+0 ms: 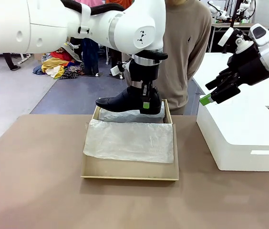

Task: Pack the shoes into the box.
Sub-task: Place the other shoe of the Shoes into the Shoes Box.

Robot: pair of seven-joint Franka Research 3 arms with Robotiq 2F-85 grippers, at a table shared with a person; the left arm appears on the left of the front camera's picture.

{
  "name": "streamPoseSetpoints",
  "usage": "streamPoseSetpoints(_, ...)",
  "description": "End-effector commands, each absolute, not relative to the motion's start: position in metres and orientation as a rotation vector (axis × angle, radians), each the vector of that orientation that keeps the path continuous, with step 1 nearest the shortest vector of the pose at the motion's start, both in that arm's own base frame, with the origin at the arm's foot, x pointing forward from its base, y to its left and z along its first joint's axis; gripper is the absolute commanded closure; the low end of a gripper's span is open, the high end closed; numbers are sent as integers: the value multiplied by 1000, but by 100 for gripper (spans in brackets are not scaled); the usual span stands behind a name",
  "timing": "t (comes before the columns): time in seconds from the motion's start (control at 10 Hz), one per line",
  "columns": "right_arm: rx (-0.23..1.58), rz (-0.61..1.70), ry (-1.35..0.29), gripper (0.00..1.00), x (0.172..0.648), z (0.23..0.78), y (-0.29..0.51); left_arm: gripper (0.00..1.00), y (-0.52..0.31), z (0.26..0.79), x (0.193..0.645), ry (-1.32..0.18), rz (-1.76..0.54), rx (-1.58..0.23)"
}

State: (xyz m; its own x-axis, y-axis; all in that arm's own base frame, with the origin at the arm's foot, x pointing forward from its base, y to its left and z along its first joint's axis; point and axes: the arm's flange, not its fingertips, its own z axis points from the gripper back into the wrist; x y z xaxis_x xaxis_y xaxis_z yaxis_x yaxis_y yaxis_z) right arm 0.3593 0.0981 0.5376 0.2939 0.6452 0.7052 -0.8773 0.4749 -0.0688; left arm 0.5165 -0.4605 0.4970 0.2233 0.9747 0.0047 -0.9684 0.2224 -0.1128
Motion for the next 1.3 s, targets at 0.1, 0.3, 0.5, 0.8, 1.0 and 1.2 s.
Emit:
streamPoseSetpoints(0.1,383,1057,-759,0,362,537,98,100,-477,492,528,-121,1411,-66)
streamPoseSetpoints(0.3,383,1057,-759,0,362,537,98,100,-482,483,532,-93,1444,-66)
streamPoseSetpoints(0.5,383,1057,-759,0,362,537,98,100,-483,476,533,-70,1468,-67)
streamPoseSetpoints(0.8,383,1057,-759,0,362,537,98,100,-486,466,535,-54,1508,-56)
streamPoseSetpoints(1.0,383,1057,-759,0,362,537,98,100,-488,460,535,-76,1535,-44)
streamPoseSetpoints(1.2,383,1057,-759,0,362,537,98,100,-489,453,537,-84,1518,-49)
